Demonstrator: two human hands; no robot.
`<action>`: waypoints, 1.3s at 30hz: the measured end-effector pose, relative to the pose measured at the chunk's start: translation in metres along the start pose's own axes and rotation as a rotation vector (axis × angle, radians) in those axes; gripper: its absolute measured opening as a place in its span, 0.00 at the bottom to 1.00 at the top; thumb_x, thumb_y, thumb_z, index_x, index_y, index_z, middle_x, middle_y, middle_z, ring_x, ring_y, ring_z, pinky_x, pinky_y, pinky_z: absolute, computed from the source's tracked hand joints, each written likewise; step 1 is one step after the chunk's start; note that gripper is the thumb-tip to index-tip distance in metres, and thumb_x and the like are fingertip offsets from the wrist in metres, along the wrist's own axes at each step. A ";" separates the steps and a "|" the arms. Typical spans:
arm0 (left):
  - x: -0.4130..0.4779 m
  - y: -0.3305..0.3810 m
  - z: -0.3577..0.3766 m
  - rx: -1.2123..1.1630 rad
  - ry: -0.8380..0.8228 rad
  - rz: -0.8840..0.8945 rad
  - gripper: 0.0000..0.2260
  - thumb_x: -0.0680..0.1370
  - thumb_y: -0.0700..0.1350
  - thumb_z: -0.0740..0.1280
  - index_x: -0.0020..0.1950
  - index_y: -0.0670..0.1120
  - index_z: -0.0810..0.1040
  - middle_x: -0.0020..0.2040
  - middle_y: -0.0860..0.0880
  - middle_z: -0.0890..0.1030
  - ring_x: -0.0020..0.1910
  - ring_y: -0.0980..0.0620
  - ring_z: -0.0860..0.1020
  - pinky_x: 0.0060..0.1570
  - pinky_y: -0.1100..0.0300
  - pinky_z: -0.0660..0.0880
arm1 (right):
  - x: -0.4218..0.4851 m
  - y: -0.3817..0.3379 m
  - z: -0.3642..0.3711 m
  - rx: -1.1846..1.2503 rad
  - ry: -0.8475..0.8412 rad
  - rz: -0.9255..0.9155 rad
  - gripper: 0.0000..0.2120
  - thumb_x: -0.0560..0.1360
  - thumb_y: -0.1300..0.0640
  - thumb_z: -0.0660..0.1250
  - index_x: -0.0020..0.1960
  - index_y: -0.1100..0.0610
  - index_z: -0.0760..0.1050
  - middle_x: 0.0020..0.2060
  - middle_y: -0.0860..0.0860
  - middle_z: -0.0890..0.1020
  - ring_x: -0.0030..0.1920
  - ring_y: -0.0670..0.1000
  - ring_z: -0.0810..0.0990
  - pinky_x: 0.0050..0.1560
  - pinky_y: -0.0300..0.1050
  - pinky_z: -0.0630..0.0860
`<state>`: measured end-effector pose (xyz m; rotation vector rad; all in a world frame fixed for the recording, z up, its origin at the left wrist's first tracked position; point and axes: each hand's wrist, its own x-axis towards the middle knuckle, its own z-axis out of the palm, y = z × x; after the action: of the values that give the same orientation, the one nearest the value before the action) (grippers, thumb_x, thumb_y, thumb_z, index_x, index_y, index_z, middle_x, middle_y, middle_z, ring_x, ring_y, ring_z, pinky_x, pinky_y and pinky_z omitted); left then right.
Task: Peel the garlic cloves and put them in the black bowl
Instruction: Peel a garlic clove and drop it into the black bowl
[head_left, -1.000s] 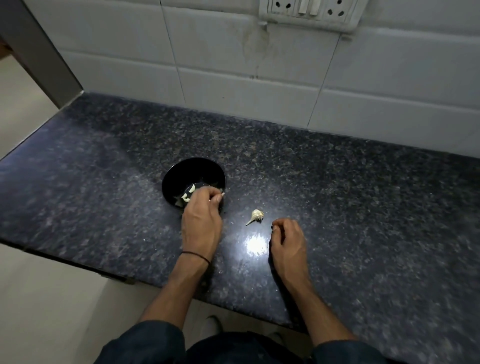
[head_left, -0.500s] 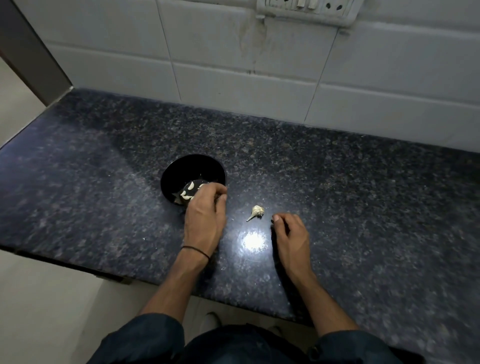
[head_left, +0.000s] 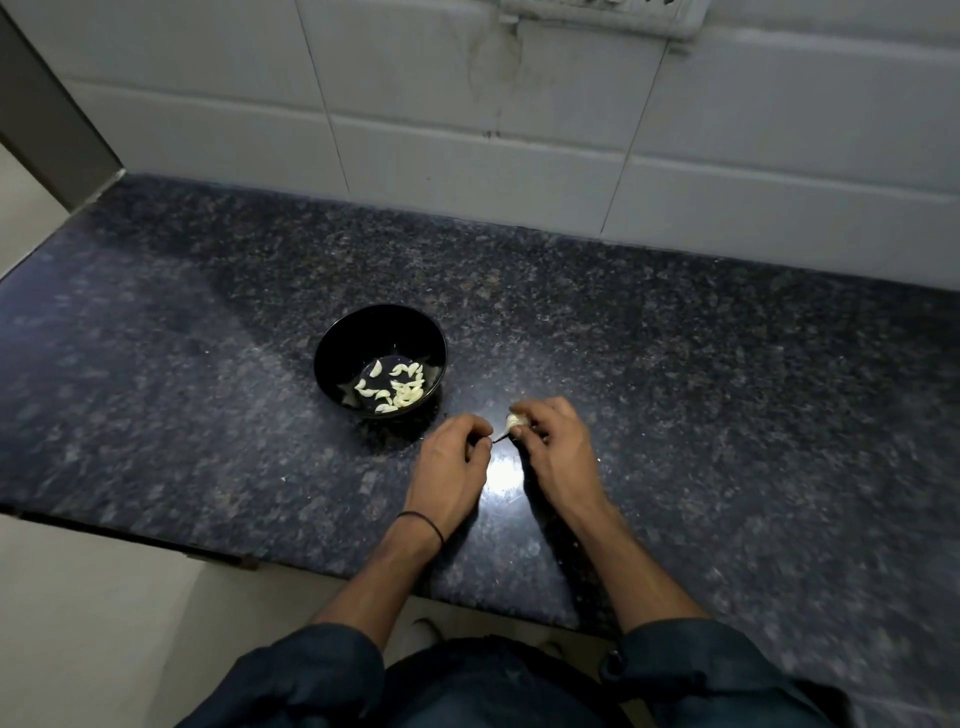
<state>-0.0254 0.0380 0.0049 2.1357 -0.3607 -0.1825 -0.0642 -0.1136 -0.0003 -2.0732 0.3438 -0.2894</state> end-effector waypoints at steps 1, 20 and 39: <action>0.001 0.000 0.000 -0.036 -0.004 -0.026 0.04 0.78 0.39 0.68 0.48 0.47 0.80 0.45 0.50 0.82 0.45 0.51 0.80 0.51 0.55 0.77 | -0.002 -0.001 -0.003 0.028 0.015 0.011 0.12 0.77 0.62 0.70 0.59 0.55 0.83 0.50 0.43 0.78 0.51 0.39 0.78 0.55 0.35 0.74; -0.008 0.054 0.012 -0.829 -0.145 -0.238 0.10 0.79 0.35 0.68 0.59 0.43 0.82 0.52 0.45 0.86 0.48 0.53 0.83 0.47 0.62 0.79 | -0.034 -0.020 -0.041 0.599 0.100 0.200 0.07 0.78 0.67 0.69 0.54 0.59 0.80 0.49 0.55 0.86 0.52 0.55 0.85 0.56 0.54 0.82; -0.020 0.065 0.020 -0.627 -0.062 -0.029 0.07 0.77 0.34 0.71 0.52 0.43 0.83 0.47 0.50 0.86 0.47 0.54 0.83 0.49 0.62 0.78 | -0.050 -0.034 -0.049 0.465 0.173 0.181 0.05 0.79 0.62 0.70 0.53 0.57 0.82 0.48 0.51 0.86 0.50 0.50 0.86 0.53 0.44 0.81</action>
<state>-0.0613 -0.0051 0.0481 1.5193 -0.2632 -0.3313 -0.1236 -0.1181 0.0505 -1.5538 0.5132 -0.3992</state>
